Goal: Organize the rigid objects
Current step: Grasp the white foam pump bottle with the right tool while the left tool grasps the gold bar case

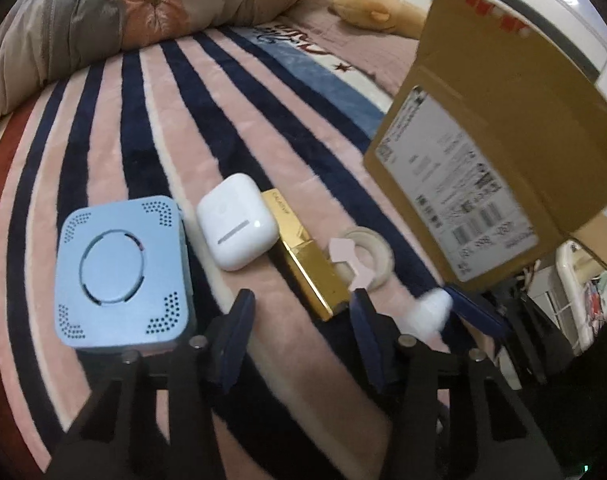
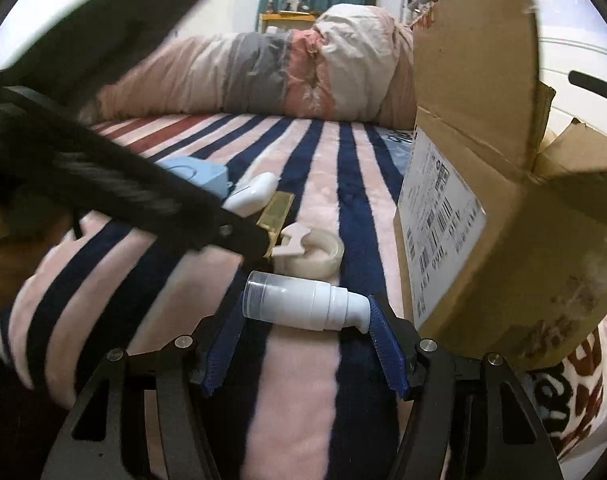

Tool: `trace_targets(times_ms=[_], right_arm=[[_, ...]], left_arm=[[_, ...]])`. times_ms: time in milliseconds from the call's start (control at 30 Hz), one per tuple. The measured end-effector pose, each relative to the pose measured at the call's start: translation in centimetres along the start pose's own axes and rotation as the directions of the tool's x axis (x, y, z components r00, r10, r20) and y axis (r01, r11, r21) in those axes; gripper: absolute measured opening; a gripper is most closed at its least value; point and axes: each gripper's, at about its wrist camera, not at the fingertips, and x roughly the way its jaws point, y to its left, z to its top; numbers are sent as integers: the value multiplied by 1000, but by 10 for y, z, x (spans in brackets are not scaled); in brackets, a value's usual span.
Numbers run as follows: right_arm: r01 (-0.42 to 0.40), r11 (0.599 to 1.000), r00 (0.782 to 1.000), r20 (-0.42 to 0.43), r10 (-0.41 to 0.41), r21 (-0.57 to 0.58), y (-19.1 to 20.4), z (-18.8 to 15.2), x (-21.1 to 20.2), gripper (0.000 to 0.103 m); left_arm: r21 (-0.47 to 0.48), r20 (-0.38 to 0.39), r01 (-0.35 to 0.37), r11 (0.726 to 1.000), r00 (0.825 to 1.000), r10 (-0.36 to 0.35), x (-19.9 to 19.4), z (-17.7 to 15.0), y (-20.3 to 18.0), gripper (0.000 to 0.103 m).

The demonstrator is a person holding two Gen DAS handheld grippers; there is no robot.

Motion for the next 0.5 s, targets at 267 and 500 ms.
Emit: trace_targets(times_ms=[267,500], right_arm=[[-16,1000,1000,1,16,-7,3,-7,-3,59],[-6,1000,1000,9,6,7,0,-4,-2,59]], left_arm=[[-38,41,26,999,999,-24,8,2,3,46],[5,47,8,1000,999,-9,8,5,-4,21]])
